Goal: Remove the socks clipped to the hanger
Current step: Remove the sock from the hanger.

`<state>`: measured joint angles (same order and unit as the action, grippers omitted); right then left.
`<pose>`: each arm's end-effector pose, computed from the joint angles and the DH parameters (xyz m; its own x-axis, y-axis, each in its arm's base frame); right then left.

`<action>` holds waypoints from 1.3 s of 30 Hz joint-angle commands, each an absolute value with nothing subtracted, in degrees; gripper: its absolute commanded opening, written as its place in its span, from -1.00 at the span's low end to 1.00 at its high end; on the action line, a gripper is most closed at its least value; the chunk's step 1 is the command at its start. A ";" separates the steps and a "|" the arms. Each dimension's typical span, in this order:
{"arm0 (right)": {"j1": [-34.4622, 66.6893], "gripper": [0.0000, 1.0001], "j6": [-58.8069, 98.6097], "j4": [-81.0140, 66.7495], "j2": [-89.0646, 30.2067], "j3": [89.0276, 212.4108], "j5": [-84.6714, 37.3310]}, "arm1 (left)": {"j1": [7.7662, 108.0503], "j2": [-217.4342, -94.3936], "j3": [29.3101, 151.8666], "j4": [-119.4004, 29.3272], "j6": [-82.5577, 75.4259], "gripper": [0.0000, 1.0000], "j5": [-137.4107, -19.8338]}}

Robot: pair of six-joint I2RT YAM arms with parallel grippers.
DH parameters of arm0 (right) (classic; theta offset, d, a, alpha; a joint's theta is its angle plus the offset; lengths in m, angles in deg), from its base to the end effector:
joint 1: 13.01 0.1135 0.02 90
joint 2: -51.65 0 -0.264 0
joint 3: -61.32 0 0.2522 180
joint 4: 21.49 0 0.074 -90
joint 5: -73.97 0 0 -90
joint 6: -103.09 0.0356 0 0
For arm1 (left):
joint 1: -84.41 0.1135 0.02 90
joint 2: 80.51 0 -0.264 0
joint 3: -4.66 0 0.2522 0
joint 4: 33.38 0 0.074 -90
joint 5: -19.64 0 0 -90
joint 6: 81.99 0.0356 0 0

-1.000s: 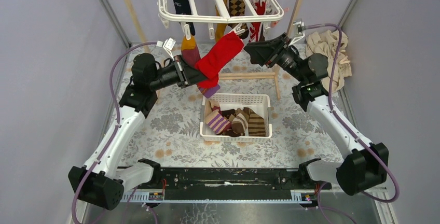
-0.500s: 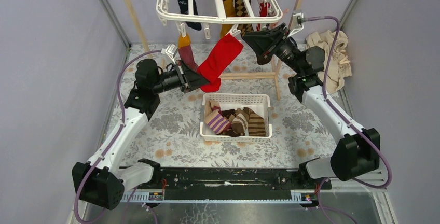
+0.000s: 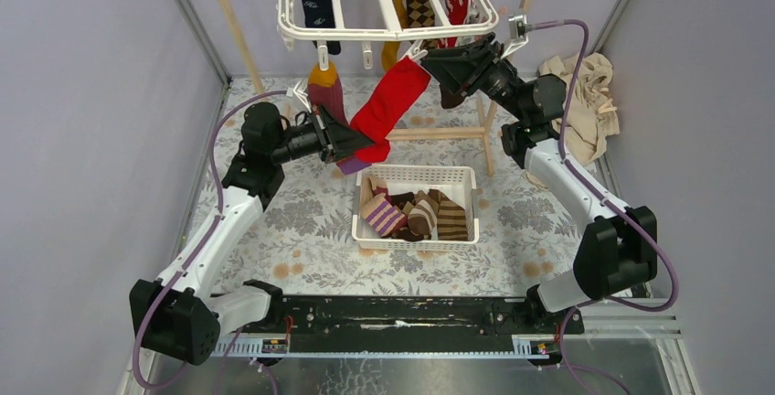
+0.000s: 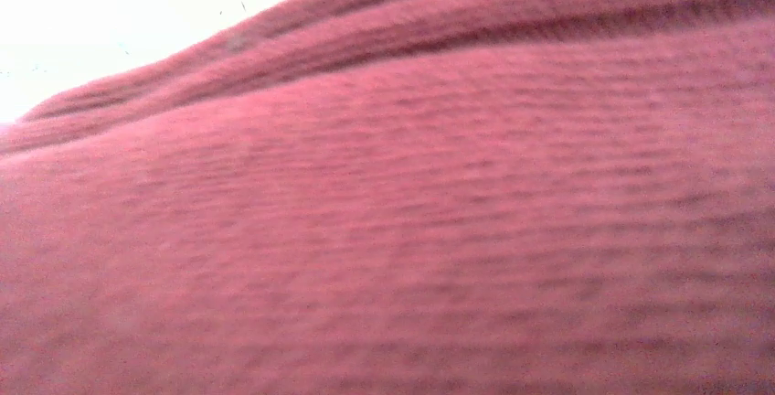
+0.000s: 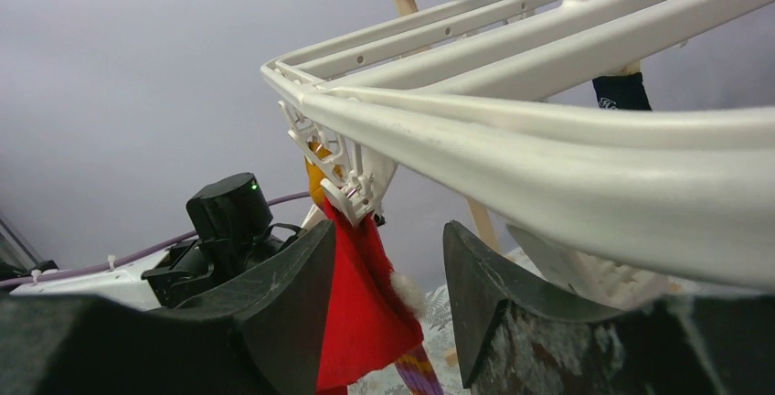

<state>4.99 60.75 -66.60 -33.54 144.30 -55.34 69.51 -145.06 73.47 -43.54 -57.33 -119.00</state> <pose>0.3014 0.1217 0.4360 -0.0669 0.5796 -0.8122 -0.9368 0.2435 0.2510 0.2396 -0.0914 0.3606 -0.8516 -0.3948 -0.3449 0.2816 0.2104 -0.9362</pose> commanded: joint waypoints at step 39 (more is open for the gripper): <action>2.03 -0.06 70.51 -84.11 -40.14 150.70 -58.90 | 69.99 -148.27 76.49 -37.69 -60.68 -0.69 -121.08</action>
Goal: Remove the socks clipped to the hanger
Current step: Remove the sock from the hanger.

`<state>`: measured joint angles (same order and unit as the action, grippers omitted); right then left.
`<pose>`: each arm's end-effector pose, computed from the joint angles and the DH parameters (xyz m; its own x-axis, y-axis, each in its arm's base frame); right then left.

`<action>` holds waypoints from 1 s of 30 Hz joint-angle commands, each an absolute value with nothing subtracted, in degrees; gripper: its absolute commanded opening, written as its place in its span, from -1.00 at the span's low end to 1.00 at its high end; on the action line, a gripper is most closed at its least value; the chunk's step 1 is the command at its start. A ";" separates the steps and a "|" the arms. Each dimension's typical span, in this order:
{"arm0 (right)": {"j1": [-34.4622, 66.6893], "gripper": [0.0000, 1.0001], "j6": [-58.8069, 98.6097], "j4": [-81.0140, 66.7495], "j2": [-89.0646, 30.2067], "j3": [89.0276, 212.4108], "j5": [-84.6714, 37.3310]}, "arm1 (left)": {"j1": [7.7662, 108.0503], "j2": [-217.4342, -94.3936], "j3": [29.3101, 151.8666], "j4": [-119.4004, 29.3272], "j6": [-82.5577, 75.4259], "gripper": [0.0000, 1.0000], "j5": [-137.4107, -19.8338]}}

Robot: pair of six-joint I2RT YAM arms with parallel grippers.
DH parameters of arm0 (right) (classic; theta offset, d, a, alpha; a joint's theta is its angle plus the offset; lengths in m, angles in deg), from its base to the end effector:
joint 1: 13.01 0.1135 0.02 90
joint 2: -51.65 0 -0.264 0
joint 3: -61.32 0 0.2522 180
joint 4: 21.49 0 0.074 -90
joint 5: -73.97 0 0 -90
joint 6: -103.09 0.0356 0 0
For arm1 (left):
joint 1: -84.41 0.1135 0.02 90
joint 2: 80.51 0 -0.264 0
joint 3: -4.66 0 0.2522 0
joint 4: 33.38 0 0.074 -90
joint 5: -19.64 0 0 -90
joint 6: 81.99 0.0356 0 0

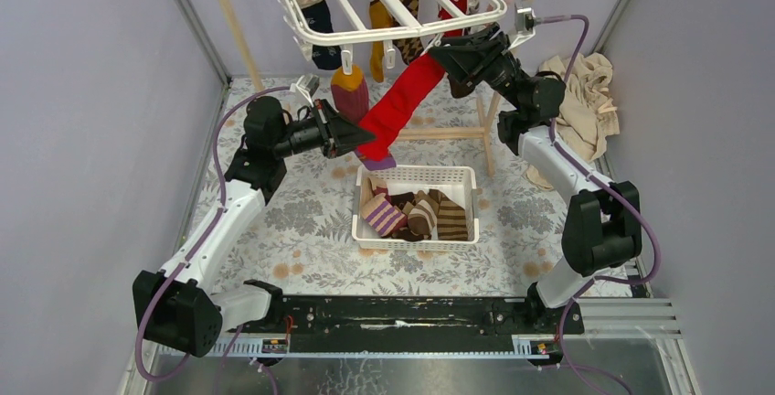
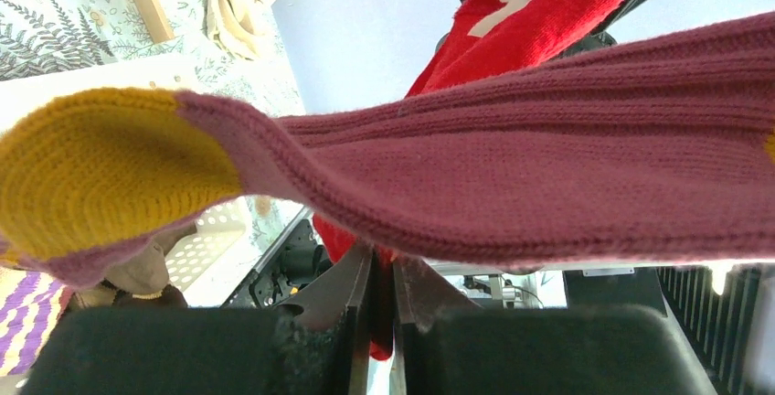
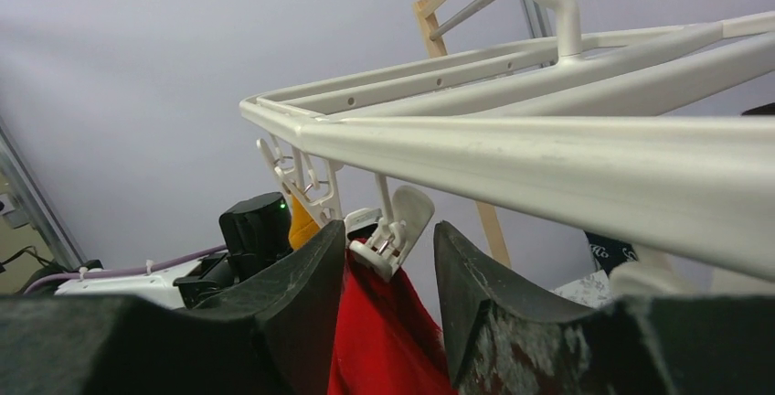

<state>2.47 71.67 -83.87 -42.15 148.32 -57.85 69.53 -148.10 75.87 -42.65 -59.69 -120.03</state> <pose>0.3259 0.1149 0.4300 -0.0653 0.6418 -0.7641 -0.9715 0.1341 0.1956 0.2517 -0.0950 0.3639 -0.8682 -0.3889 -0.3082 0.2532 0.1868 -0.9492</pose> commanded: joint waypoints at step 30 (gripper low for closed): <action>3.98 0.65 54.97 -32.89 -16.26 132.20 -56.97 | 57.62 -142.53 70.77 -34.79 -53.40 -0.91 -100.70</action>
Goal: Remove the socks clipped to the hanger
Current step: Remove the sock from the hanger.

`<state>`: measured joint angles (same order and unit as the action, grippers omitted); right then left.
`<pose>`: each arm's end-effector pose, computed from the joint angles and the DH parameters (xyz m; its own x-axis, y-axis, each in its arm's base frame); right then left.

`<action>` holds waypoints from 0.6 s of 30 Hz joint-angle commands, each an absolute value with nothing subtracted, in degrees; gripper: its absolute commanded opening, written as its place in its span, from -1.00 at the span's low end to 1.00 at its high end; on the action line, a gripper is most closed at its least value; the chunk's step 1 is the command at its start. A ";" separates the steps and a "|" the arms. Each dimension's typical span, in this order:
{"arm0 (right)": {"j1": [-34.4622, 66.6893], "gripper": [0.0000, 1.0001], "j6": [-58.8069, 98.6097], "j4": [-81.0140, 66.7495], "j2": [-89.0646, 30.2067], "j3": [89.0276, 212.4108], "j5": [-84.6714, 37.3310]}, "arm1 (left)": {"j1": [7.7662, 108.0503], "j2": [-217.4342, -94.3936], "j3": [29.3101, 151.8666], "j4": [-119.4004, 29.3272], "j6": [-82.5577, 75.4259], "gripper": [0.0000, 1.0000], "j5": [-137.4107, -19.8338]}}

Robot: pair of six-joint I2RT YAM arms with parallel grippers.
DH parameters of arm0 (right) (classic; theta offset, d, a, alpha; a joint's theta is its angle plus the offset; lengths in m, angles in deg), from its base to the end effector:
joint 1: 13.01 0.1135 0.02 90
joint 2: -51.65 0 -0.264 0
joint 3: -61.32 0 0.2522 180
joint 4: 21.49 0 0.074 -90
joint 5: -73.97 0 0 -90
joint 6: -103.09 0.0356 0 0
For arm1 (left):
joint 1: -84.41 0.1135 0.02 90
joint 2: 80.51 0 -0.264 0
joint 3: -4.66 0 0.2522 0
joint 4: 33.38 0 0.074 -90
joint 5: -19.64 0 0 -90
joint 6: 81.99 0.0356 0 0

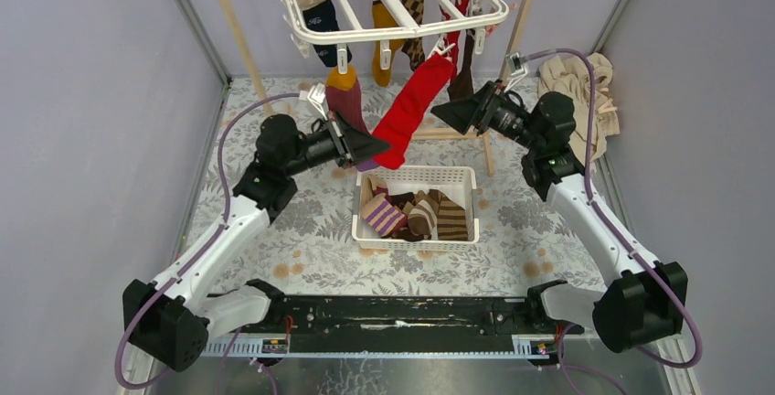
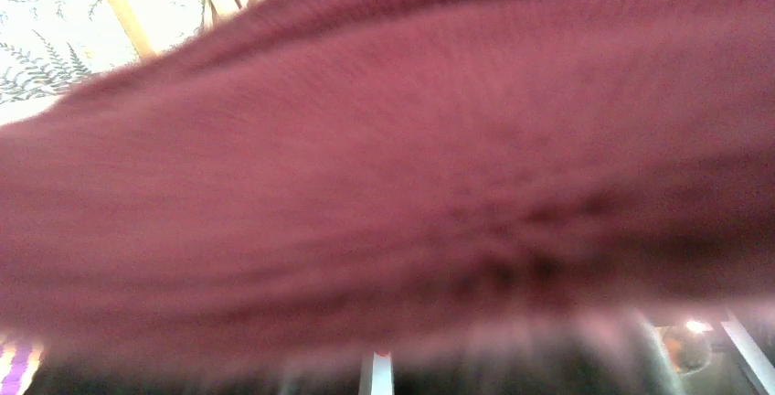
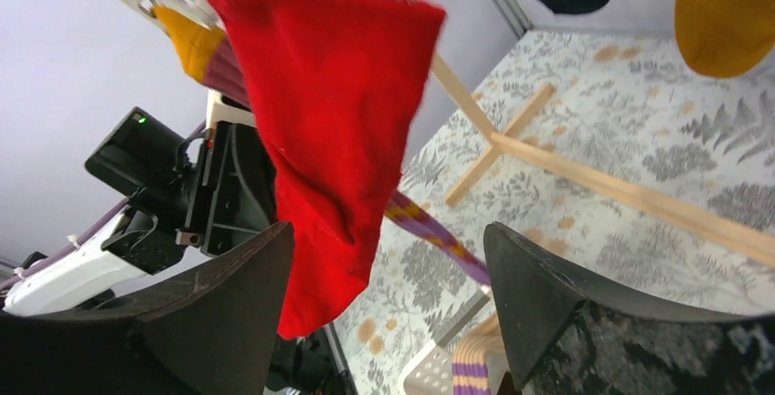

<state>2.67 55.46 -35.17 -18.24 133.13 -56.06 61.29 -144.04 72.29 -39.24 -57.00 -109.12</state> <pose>0.2623 0.0974 0.3971 -0.3501 0.4377 -0.8282 -0.7680 0.3720 0.5213 0.2263 -0.1209 0.3647 -0.8111 -0.4222 -0.4048 0.3469 0.2101 -0.9141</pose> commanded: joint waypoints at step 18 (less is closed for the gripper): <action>9.97 0.64 60.17 -33.75 -10.98 122.01 -61.33 | 45.81 -145.68 60.24 -12.73 -59.79 -0.97 -87.49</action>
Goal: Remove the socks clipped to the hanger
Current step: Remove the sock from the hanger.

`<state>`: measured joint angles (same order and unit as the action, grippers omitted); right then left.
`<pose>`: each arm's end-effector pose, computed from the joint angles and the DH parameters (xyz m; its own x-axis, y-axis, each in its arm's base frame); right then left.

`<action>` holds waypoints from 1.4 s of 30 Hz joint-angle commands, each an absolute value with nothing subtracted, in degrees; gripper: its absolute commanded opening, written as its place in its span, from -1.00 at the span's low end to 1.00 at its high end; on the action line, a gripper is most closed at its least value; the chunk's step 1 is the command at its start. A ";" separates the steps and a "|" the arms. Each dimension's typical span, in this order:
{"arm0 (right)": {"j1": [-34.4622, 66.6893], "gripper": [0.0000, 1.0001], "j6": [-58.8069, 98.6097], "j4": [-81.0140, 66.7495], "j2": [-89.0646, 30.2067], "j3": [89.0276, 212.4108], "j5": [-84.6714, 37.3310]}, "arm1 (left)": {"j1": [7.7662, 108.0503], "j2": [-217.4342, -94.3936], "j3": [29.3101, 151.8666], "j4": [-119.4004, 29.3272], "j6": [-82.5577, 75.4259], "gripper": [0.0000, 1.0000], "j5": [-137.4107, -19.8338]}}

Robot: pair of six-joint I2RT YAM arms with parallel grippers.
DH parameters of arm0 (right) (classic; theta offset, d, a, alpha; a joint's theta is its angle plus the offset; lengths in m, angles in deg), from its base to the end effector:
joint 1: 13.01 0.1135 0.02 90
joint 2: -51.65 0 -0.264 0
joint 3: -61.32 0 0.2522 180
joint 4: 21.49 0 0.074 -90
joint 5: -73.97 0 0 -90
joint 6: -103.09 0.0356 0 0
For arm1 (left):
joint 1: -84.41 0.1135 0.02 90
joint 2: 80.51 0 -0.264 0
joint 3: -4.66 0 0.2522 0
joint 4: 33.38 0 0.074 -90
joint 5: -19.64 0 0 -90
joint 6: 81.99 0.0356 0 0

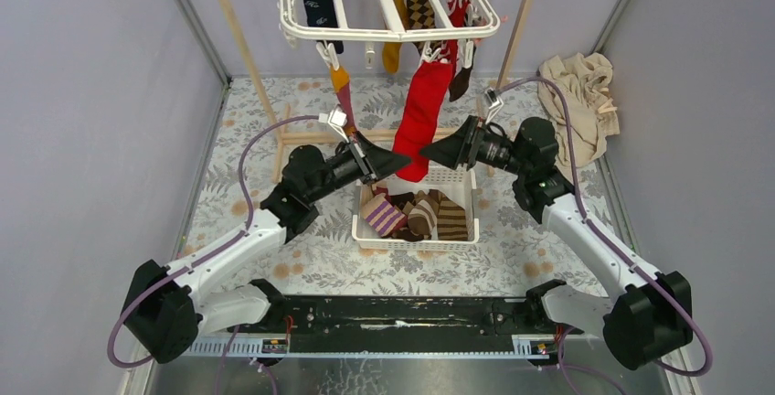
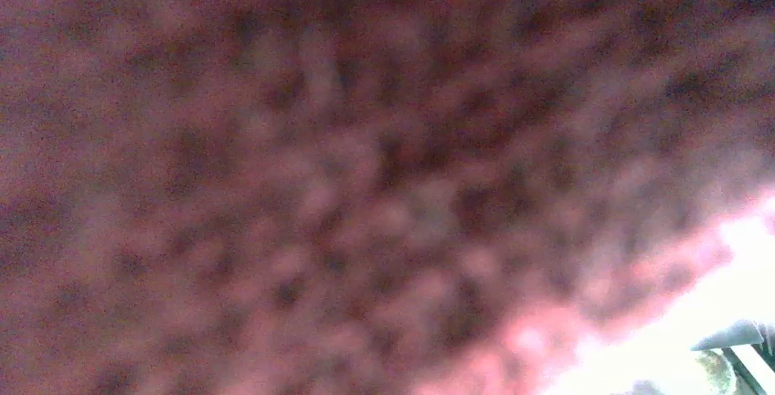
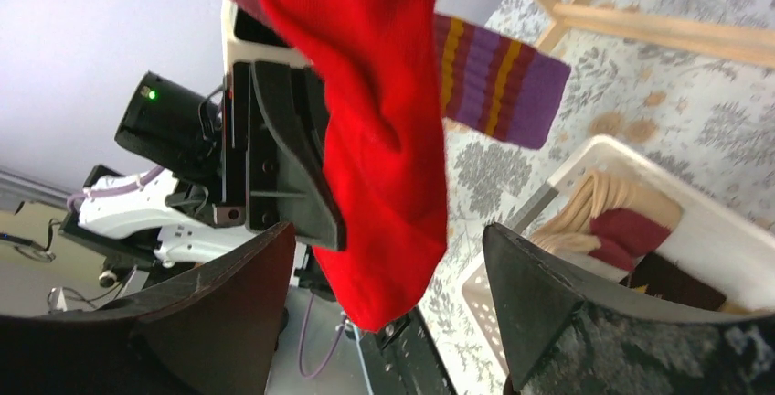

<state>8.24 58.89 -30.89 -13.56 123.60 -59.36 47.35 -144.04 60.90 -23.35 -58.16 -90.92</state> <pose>0.2339 0.1172 0.3515 -0.5714 0.3373 -0.7482 -0.7021 0.2711 0.6584 0.1997 -0.1665 0.3230 -0.7568 -0.5017 -0.4189 0.3760 0.1901 -0.9069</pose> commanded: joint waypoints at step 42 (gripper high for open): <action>11.95 -1.00 53.58 -19.44 -11.31 128.20 -57.77 | 32.41 -130.41 70.10 -57.28 -40.94 0.98 -59.47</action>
